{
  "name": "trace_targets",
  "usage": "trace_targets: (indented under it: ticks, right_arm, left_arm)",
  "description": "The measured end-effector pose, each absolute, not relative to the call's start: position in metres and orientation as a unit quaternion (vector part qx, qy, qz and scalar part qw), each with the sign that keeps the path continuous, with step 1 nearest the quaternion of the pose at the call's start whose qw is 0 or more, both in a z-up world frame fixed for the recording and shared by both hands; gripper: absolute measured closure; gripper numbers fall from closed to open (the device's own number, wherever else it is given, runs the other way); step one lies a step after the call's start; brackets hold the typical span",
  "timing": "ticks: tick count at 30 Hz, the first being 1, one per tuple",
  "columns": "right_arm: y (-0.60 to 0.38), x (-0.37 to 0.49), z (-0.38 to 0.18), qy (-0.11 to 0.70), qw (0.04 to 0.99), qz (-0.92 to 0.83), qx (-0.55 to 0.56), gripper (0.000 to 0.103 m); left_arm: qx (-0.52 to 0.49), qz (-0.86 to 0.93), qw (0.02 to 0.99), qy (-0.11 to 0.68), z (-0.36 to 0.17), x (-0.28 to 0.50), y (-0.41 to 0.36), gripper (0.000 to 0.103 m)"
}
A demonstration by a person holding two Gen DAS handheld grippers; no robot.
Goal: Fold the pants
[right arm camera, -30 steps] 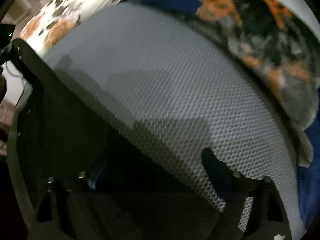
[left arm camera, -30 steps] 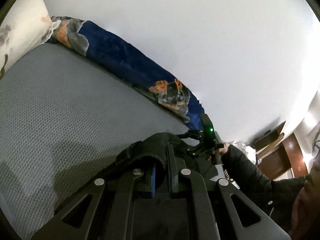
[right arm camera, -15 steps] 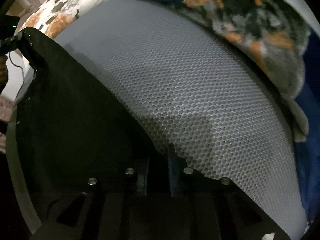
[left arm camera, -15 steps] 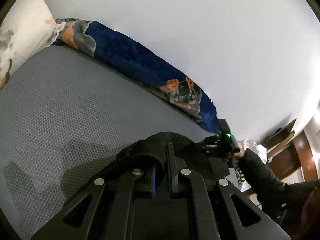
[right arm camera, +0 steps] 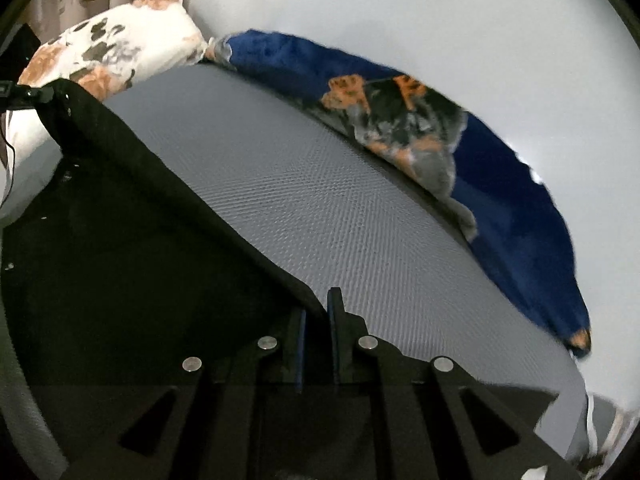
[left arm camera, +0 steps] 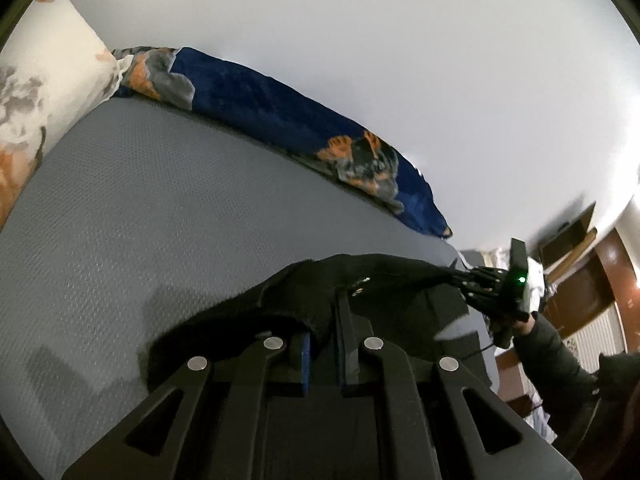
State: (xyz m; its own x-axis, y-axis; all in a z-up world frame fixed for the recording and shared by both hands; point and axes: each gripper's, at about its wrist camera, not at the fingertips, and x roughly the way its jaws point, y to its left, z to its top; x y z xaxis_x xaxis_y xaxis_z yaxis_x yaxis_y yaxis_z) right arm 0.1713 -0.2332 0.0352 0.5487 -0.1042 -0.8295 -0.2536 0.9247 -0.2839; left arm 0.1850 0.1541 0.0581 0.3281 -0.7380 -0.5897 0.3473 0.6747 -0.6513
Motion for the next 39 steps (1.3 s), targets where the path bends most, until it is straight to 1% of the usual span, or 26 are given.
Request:
trace_targets:
  ticks: [3,6,9,12,18,24,27,29,30,31,33,39]
  right_arm:
    - [-0.222,0.129,0.045,0.470,0.864,0.042,-0.174,0.096]
    - [-0.206,0.093,0.043,0.474,0.865,0.042,-0.159,0.096]
    - [-0.194,0.058,0.034,0.488,0.861,0.045,-0.138,0.097]
    - [-0.185,0.033,0.017,0.505,0.854,0.049,-0.113,0.097]
    - [-0.175,0.011,-0.020,0.534,0.840,0.060,-0.075,0.098]
    - [-0.170,0.001,-0.050,0.562,0.822,0.066,-0.067,0.097]
    - [-0.167,0.003,-0.057,0.562,0.822,0.060,-0.072,0.097]
    - [-0.170,0.005,-0.057,0.566,0.820,0.058,-0.059,0.097]
    - [-0.170,0.005,-0.057,0.566,0.820,0.059,-0.060,0.097]
    - [-0.169,0.005,-0.057,0.565,0.820,0.059,-0.064,0.097]
    - [-0.168,0.006,-0.056,0.565,0.820,0.059,-0.068,0.097]
    - [-0.168,0.008,-0.057,0.560,0.824,0.059,-0.060,0.096]
  left_arm:
    - [-0.206,-0.351,0.781,0.473,0.060,0.161,0.164,0.090]
    - [-0.196,-0.360,0.775,0.481,0.057,0.135,0.174,0.087]
    - [-0.197,-0.362,0.763,0.498,0.045,0.114,0.184,0.085]
    - [-0.200,-0.349,0.750,0.525,0.024,0.098,0.196,0.085]
    - [-0.191,-0.323,0.737,0.562,-0.012,0.073,0.202,0.085]
    - [-0.158,-0.298,0.729,0.595,-0.024,0.065,0.196,0.084]
    - [-0.134,-0.272,0.724,0.619,-0.025,0.067,0.189,0.079]
    - [-0.129,-0.257,0.715,0.638,-0.026,0.067,0.188,0.072]
    - [-0.126,-0.247,0.714,0.643,-0.024,0.068,0.188,0.065]
    - [-0.122,-0.238,0.715,0.646,-0.022,0.069,0.189,0.055]
    - [-0.113,-0.216,0.715,0.655,-0.017,0.072,0.191,0.046]
    - [-0.178,-0.180,0.689,0.679,-0.007,0.073,0.210,0.045]
